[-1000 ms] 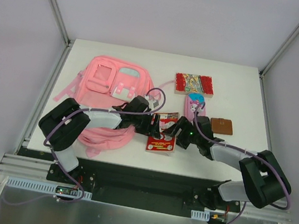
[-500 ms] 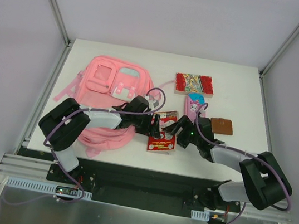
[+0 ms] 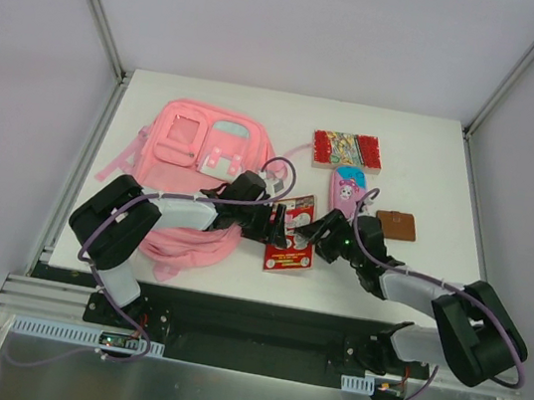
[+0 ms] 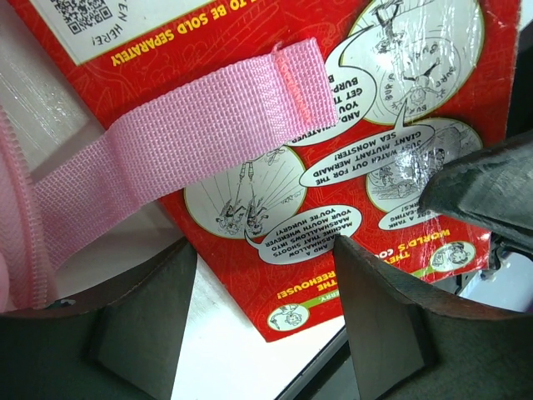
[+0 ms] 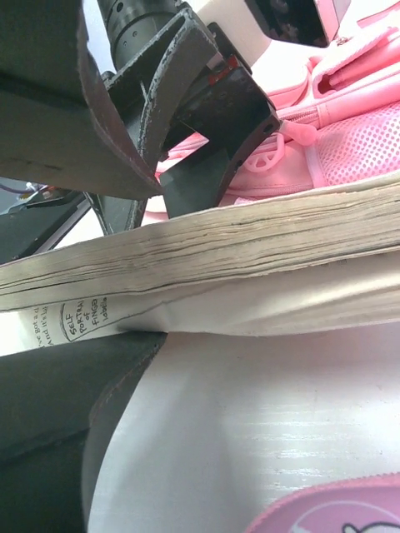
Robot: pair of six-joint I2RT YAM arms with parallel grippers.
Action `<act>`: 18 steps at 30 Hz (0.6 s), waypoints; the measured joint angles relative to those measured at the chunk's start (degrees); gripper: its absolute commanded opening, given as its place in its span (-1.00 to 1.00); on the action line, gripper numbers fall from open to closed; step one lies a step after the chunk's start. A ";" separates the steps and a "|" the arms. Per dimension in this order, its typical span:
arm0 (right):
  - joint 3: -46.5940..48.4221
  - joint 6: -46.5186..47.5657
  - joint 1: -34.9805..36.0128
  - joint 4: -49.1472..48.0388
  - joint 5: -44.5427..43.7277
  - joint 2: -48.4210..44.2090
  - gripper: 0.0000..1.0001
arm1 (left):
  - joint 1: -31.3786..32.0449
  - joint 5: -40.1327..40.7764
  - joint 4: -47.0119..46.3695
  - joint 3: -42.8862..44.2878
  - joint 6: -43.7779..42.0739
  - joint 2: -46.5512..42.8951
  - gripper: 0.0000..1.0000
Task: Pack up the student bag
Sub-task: Pick up the book from the center of the board.
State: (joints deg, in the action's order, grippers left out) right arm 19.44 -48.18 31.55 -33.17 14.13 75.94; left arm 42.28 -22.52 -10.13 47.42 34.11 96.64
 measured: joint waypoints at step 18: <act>7.63 7.82 1.75 22.84 -2.80 -5.09 -0.99 | 0.26 -1.31 0.02 -0.11 -0.11 -0.02 0.31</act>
State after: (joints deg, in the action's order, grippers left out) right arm 27.07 -40.36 33.30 -10.33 11.33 70.85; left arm 42.54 -23.83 -10.11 47.31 34.00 96.62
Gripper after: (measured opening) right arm 0.129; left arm 0.647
